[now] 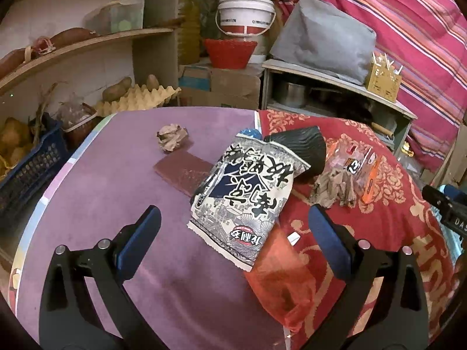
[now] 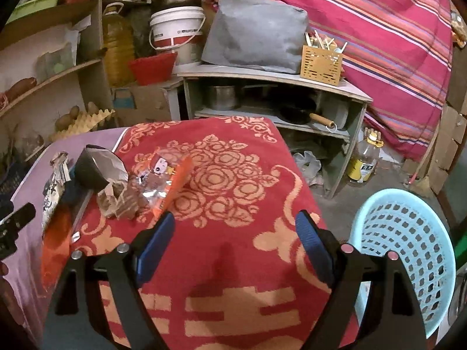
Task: Collect trash
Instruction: 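Close the left tool on the white-and-black printed snack bag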
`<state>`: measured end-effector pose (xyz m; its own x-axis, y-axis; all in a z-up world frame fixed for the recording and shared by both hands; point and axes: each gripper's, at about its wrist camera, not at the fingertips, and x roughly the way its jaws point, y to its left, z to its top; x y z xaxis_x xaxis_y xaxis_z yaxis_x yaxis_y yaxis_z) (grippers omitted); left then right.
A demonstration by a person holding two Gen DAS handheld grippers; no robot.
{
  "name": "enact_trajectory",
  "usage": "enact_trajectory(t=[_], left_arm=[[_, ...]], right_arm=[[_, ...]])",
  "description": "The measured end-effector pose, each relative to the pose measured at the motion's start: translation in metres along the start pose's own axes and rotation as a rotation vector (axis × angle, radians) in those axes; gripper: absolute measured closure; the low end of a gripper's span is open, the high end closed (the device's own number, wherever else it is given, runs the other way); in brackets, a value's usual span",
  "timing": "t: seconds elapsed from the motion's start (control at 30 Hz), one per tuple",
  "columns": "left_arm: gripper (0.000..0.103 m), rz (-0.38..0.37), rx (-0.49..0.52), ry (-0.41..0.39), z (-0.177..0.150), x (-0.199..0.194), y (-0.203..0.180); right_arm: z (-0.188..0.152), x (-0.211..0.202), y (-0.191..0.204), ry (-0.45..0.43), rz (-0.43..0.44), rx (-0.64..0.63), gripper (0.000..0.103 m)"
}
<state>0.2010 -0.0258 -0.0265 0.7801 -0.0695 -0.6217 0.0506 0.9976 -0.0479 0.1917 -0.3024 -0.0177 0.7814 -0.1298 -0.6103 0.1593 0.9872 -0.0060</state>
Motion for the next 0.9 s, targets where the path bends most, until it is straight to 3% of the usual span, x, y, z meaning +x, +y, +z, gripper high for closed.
enact_trajectory(t=[0.4, 0.77, 0.83, 0.9], left_arm=[[0.006, -0.058, 0.020, 0.084, -0.005, 0.028, -0.006], [0.006, -0.043, 0.081, 0.098, -0.006, 0.038, -0.020], [0.008, -0.035, 0.085, 0.101, -0.005, 0.040, -0.021], [0.017, -0.035, 0.087, 0.107, -0.005, 0.042, -0.020]], right_arm=[[0.000, 0.014, -0.005, 0.040, 0.001, 0.040, 0.020], [-0.003, 0.020, -0.002, 0.064, -0.004, 0.022, 0.020], [-0.003, 0.020, -0.003, 0.063, -0.005, 0.023, 0.020], [-0.003, 0.020, -0.003, 0.064, -0.005, 0.023, 0.020]])
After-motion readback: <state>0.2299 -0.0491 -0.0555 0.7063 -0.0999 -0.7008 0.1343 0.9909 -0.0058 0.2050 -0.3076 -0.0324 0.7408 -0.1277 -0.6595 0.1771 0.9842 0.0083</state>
